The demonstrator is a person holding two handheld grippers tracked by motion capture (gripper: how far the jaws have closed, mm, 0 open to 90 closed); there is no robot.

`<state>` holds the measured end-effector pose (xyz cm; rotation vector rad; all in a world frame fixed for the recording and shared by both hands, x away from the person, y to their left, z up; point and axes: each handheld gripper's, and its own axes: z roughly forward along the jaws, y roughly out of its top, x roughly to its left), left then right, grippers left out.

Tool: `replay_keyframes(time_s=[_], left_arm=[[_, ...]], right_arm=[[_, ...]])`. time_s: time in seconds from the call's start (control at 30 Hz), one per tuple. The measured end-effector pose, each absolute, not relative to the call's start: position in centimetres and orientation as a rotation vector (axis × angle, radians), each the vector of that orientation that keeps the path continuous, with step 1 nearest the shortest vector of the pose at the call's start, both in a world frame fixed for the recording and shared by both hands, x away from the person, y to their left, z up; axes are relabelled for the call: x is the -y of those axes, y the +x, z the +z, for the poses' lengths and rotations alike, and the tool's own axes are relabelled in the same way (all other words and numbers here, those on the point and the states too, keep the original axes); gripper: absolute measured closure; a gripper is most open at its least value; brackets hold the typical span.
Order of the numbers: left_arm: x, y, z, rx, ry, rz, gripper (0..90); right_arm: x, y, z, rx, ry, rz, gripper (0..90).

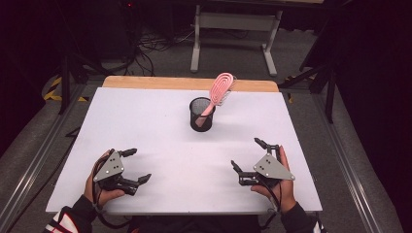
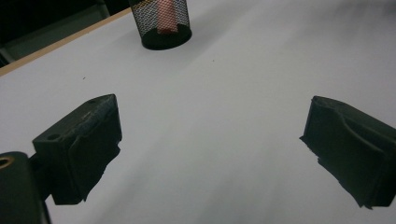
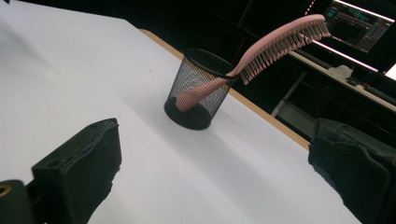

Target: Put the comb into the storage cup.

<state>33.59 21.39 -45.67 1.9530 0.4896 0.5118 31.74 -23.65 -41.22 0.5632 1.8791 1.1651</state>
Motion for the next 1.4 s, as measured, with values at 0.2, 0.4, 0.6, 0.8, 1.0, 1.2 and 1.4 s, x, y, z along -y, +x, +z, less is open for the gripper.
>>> replay_keyframes(time_s=[0.2,0.4,0.6,0.8,1.0,1.2,1.4], left_arm=[[-21.4,33.6,-45.6,-0.492,1.949,0.513,5.4],[-21.4,33.5,-45.6,-0.494,1.945,0.515,5.4],[-21.4,33.6,-45.6,-0.494,1.943,0.519,5.2],[-21.4,33.6,-45.5,-0.492,1.947,0.530,4.9],[-21.3,33.5,-45.5,-0.498,1.950,0.540,4.0],[-21.2,33.5,-45.5,-0.506,1.954,0.550,3.4],[-21.1,33.4,-45.7,-0.505,1.961,0.551,3.1]], right_arm=[[24.6,31.4,-42.3,-1.886,0.578,1.147,3.3],[25.7,31.2,-43.3,-1.889,0.604,1.141,3.5],[27.2,31.0,-44.3,-1.893,0.644,1.129,3.5],[28.7,30.5,-45.2,-1.901,0.688,1.135,3.5],[29.4,30.4,-45.6,-1.908,0.708,1.139,3.5],[29.2,30.6,-45.8,-1.922,0.710,1.155,3.5],[29.2,30.8,-45.8,-1.920,0.725,1.168,3.5]])
